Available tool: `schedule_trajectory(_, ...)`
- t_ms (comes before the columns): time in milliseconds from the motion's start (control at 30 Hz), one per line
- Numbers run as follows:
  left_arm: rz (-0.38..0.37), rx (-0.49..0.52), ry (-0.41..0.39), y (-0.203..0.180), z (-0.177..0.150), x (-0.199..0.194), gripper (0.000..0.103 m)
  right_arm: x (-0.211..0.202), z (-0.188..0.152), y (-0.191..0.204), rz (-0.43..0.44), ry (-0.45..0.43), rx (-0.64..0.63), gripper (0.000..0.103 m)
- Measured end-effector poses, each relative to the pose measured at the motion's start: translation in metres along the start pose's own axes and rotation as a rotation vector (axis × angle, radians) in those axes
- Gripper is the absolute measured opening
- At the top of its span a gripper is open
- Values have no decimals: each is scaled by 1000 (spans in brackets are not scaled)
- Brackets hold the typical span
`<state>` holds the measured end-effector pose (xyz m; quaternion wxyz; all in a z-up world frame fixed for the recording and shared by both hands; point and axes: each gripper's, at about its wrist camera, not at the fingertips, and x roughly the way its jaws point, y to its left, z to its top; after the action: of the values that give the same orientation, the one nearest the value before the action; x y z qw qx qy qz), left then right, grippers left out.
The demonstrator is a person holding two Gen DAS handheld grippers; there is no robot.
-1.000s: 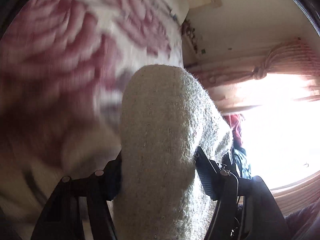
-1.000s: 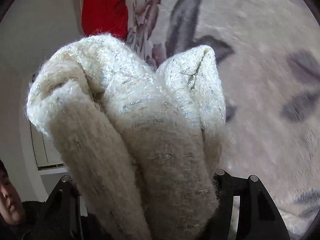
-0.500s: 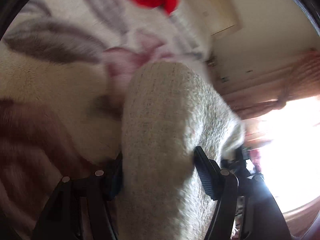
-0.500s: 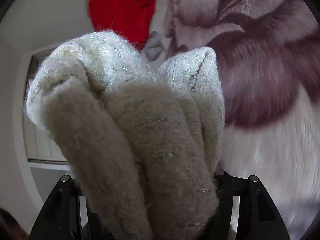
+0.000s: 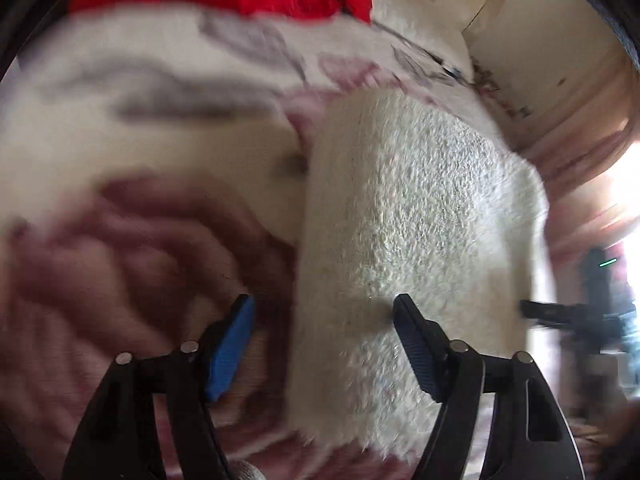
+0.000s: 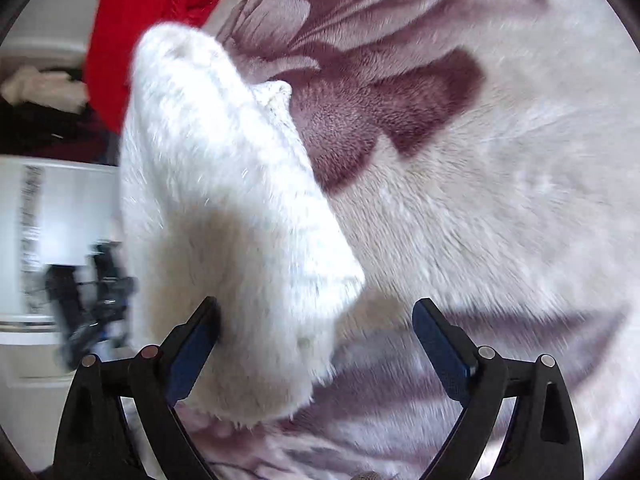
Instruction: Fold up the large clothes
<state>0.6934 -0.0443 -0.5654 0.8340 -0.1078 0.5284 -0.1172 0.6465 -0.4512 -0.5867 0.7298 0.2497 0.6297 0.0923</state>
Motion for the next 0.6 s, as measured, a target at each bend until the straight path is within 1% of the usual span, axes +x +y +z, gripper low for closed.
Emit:
schedule_trajectory(33,83,33,-22,-9,-2,-10,93,-6,-5,16,-95,-43,-32,97)
schedule_trajectory(67,112,51,-24,-14,-3,-12,103,-13,-10,32,-201,-86,-60,101)
schedule_trajectory(133,152,72,-25,-27,-6,-26,103,-29,-28,60,-380,-153,-96,103)
schedule_trajectory(200,190,90,-22,-38,-11,-42,103,-41,-51,80,-476,-190,-99,103)
schedule_trajectory(233,199,99,-24,-43,-14,-50,103,-55,-68,82,-492,-201,-93,103)
schedule_trajectory(267,206,106,-29,-50,-16,-58,103,-61,-74,93,-511,-208,-87,103)
schedule_trajectory(333,216,121,-52,-64,-23,-87,103,-84,-104,106,-550,-230,-95,103)
schedule_trajectory(367,211,124,-58,-67,-25,-98,103,-77,-90,130,-566,-247,-93,103)
schedule_trajectory(400,212,121,-69,-72,-27,-111,103,-90,-102,139,-586,-264,-96,103)
schedule_trajectory(433,211,119,-76,-76,-30,-123,103,-111,-115,144,-588,-281,-91,103)
schedule_trajectory(467,205,121,-85,-81,-33,-138,103,-127,-118,154,-597,-298,-84,103)
schedule_trajectory(533,227,128,-107,-94,-38,-163,103,-164,-137,167,-592,-328,-75,103)
schedule_trajectory(567,224,130,-115,-100,-43,-181,103,-189,-151,180,-590,-339,-72,103)
schedule_trajectory(600,236,130,-130,-106,-47,-199,103,-207,-160,188,-585,-353,-71,103)
